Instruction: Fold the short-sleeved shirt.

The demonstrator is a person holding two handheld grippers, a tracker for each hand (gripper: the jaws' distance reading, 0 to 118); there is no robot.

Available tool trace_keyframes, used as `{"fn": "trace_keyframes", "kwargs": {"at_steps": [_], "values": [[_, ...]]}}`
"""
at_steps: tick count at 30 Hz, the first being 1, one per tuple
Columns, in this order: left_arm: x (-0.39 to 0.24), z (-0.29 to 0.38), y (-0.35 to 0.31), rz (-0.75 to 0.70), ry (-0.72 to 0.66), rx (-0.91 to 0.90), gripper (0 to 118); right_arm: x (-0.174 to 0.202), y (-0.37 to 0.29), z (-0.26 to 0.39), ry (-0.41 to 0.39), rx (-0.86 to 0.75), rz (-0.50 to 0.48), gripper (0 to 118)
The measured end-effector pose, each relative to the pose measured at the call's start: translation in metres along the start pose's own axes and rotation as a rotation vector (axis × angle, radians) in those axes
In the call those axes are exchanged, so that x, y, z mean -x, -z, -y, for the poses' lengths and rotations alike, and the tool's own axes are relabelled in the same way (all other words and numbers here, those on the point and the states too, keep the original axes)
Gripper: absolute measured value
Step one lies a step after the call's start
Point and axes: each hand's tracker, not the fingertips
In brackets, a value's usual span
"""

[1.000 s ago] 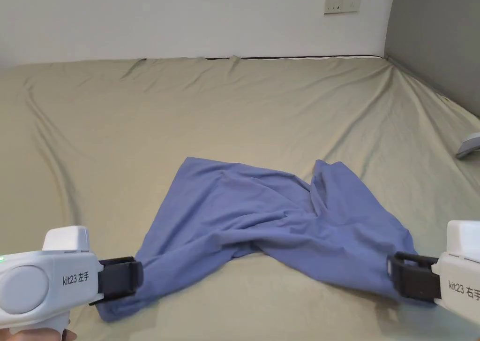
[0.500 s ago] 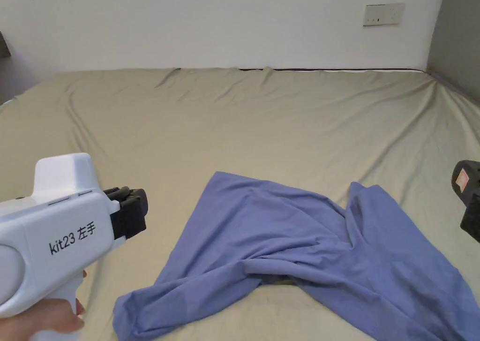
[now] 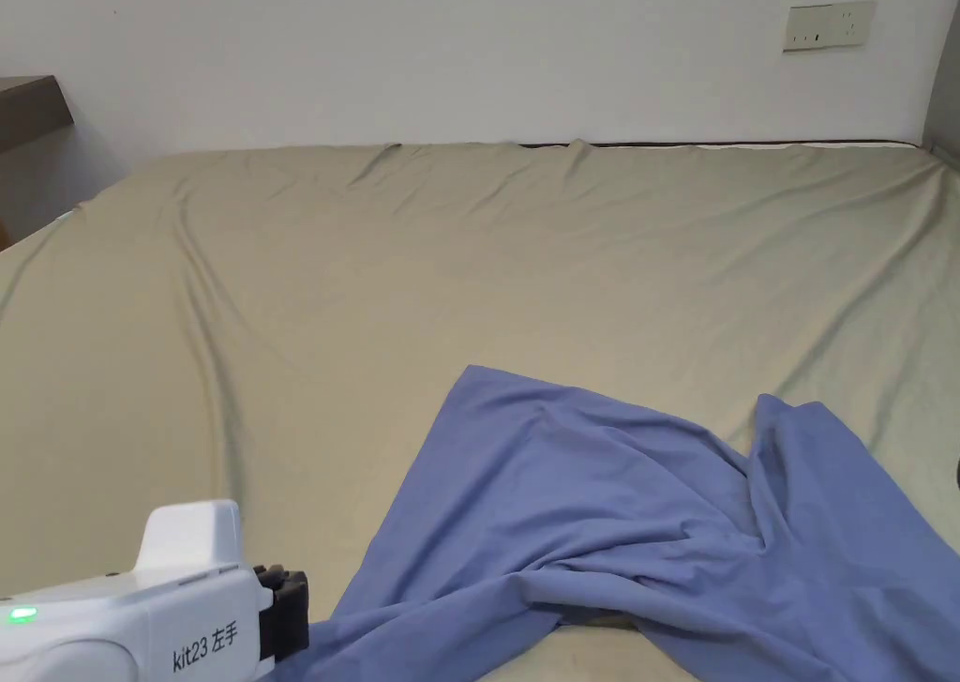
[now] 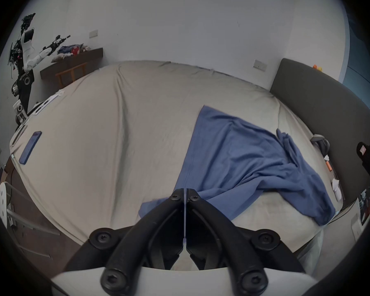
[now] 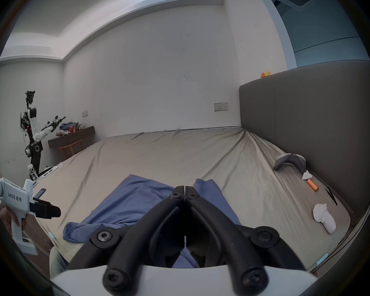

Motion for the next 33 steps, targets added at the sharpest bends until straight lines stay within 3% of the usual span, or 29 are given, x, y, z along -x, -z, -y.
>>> {"fn": "trace_keyframes", "kwargs": {"at_steps": [6, 10, 11, 15, 16, 20, 23, 30, 33], "values": [[-0.008, -0.025, 0.027, 0.038, 0.003, 0.035, 0, -0.008, 0.017, 0.008, 0.049, 0.032, -0.006, 0], [-0.028, -0.076, 0.056, 0.103, 0.057, 0.016, 3, -0.015, 0.032, 0.013, 0.051, 0.068, 0.009, 0], [-0.037, -0.095, 0.07, 0.111, 0.084, 0.017, 13, -0.018, 0.037, 0.014, 0.057, 0.073, 0.011, 0], [-0.061, -0.161, 0.137, 0.144, 0.15, 0.052, 105, -0.03, 0.057, 0.018, 0.079, 0.105, 0.013, 0], [-0.066, -0.179, 0.161, 0.157, 0.157, 0.099, 112, -0.033, 0.061, 0.018, 0.078, 0.107, 0.02, 0], [-0.095, -0.222, 0.24, 0.068, 0.325, 0.191, 112, -0.046, 0.079, 0.019, 0.093, 0.118, 0.044, 0], [-0.106, -0.236, 0.295, -0.014, 0.32, 0.234, 112, -0.059, 0.091, 0.021, 0.116, 0.125, 0.059, 0], [-0.127, -0.236, 0.347, 0.032, 0.366, 0.276, 112, -0.074, 0.113, 0.027, 0.114, 0.161, 0.119, 0], [-0.134, -0.226, 0.362, -0.04, 0.44, 0.331, 111, -0.077, 0.116, 0.028, 0.121, 0.169, 0.105, 0]]}}
